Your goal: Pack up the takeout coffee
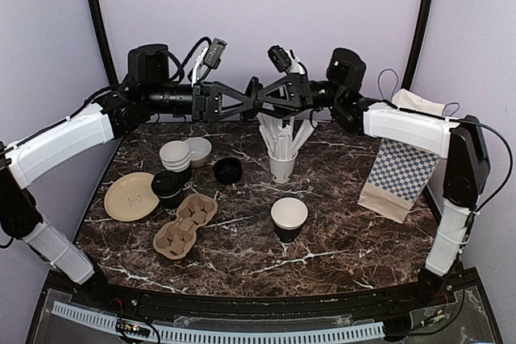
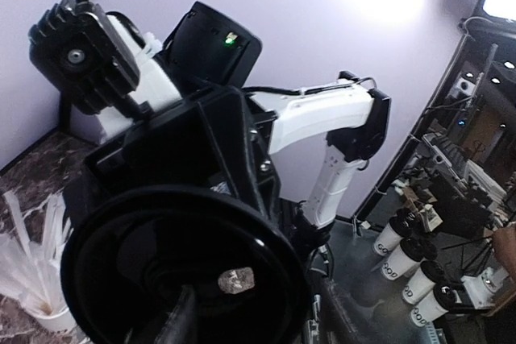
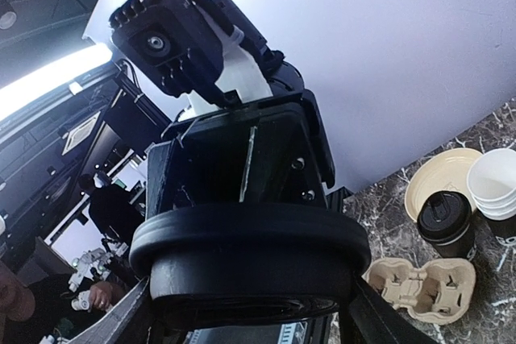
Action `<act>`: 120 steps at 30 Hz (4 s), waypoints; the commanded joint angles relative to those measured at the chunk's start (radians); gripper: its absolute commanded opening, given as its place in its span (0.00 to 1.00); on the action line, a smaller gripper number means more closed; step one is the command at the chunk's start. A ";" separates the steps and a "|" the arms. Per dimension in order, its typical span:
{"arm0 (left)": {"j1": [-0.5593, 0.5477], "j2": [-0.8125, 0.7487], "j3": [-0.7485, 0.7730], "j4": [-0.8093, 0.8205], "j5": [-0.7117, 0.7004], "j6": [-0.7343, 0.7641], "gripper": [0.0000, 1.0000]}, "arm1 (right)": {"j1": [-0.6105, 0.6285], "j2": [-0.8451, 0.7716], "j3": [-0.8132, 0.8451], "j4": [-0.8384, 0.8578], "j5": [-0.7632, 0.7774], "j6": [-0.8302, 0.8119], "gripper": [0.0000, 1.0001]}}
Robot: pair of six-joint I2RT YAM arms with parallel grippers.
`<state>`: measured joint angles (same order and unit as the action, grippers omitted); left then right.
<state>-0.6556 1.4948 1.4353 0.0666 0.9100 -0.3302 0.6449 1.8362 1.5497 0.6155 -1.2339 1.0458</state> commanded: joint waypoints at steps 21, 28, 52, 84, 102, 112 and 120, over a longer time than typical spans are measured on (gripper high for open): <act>0.011 -0.212 -0.118 -0.354 -0.672 0.393 0.76 | 0.142 -0.145 0.174 -1.805 0.079 -0.584 0.65; 0.012 -0.227 -0.130 -0.346 -0.659 0.371 0.76 | 0.185 -0.128 0.128 -1.802 0.079 -0.584 0.65; 0.011 -0.185 -0.056 -0.364 -0.599 0.342 0.76 | 0.011 -0.225 0.289 -1.102 1.506 -1.493 0.71; 0.011 -0.215 -0.126 -0.429 -0.583 0.361 0.76 | 0.234 -0.152 0.217 -1.852 1.084 -1.727 0.71; 0.012 -0.246 -0.167 -0.424 -0.593 0.367 0.76 | 0.286 -0.005 0.181 -1.898 1.132 -1.725 0.71; 0.011 -0.239 -0.173 -0.415 -0.586 0.363 0.76 | 0.290 0.021 0.178 -1.889 1.145 -1.721 0.71; 0.011 -0.230 -0.174 -0.410 -0.579 0.363 0.76 | 0.291 0.037 0.202 -1.896 1.148 -1.723 0.71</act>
<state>-0.6479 1.2747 1.2739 -0.3557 0.3176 0.0231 0.9268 1.8557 1.7294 -1.2732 -0.0906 -0.6792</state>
